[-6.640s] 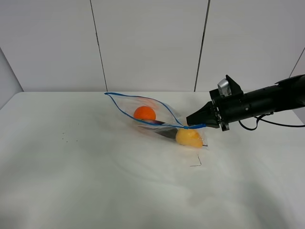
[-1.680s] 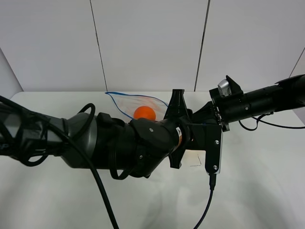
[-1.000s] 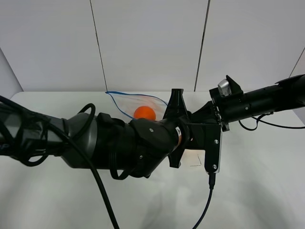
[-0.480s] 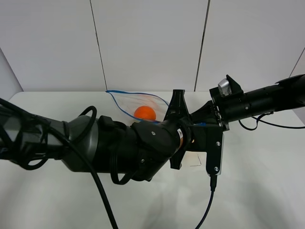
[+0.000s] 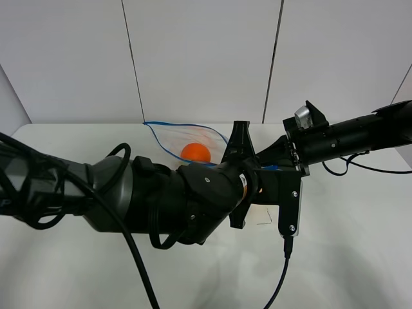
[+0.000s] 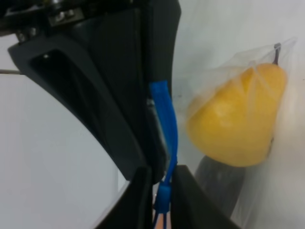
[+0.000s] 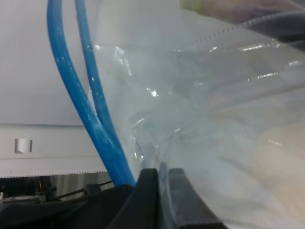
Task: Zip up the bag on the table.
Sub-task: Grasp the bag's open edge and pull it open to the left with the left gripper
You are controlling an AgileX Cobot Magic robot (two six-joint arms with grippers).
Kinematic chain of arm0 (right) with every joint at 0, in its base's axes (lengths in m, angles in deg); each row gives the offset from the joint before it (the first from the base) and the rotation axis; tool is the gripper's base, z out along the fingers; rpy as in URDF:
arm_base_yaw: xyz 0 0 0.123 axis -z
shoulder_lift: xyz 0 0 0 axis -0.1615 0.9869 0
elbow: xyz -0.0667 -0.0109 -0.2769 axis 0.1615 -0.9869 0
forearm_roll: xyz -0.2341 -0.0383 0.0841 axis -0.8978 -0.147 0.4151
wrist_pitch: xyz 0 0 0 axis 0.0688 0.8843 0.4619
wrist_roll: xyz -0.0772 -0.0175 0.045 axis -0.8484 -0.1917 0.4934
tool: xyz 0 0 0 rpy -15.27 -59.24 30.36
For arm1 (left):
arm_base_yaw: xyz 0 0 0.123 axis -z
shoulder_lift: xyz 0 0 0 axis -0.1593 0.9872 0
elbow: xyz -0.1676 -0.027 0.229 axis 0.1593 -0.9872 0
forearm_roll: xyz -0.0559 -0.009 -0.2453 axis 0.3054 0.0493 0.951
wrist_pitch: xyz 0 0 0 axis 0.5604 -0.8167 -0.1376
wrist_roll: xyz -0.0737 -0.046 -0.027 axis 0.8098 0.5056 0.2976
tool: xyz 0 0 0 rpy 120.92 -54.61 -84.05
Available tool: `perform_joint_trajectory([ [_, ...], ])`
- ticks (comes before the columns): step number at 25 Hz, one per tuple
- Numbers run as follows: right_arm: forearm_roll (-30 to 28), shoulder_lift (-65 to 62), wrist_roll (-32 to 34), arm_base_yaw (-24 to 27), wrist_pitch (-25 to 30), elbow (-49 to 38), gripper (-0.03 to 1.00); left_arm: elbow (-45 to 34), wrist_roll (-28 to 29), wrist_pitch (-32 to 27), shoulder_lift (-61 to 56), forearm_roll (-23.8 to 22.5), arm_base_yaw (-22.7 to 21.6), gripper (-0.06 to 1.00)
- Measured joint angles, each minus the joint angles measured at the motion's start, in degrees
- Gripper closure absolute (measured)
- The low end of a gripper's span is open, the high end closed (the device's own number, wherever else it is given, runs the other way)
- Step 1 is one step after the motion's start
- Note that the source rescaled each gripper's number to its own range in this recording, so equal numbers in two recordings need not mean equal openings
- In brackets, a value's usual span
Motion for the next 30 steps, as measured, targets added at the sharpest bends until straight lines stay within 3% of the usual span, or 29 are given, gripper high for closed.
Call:
perform_joint_trajectory([
  [13,0.0,0.0,0.0,0.0,0.0,0.0,0.97,0.0,0.0,0.0,0.0,0.1,0.0,0.94],
  [17,-0.2,0.0,0.0,0.0,0.0,0.0,0.97,0.0,-0.1,-0.1,0.0,2.9,0.0,0.94],
  [24,-0.4,0.0,0.0,0.0,0.0,0.0,0.97,0.2,-5.6,-1.4,0.0,5.8,0.0,0.94],
  [30,-1.3,0.0,0.2,1.6,0.4,0.0,0.97,0.3,-6.9,-2.0,0.0,6.5,-0.9,0.94],
])
